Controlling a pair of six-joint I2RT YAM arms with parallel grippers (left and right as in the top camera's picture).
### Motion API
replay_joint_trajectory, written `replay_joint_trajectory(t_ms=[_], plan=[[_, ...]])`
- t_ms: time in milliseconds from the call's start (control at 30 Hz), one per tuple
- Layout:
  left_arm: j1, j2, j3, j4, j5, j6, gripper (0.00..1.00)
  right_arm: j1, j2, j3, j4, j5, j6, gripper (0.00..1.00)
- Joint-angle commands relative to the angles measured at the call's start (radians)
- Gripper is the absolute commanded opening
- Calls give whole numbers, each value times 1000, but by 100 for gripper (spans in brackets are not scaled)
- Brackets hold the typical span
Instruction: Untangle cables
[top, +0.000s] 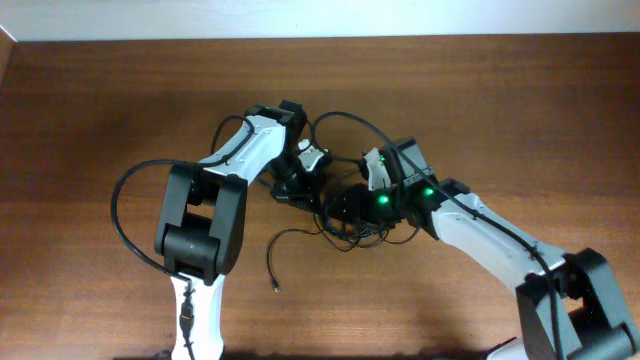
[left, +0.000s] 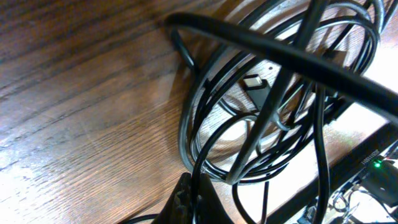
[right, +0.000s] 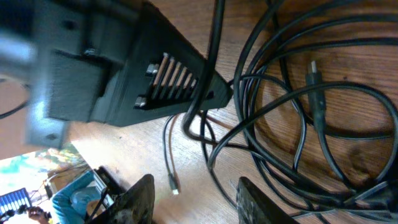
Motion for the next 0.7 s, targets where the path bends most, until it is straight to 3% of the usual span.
replay_joint_trajectory(t_ms=[0,267,500,667], plan=[[0,7,-6,0,44,23,0,27,67,-21,37,22,36,38],[0,7,-6,-1,44,23,0,32,124,-21,146,47,46,32],[-1,7,-6,-6,90,24,0,31,124,-21,147,32,45,4],[-1,7,-6,-32,125,51,0,29,123,-19,160,-82,44,4]])
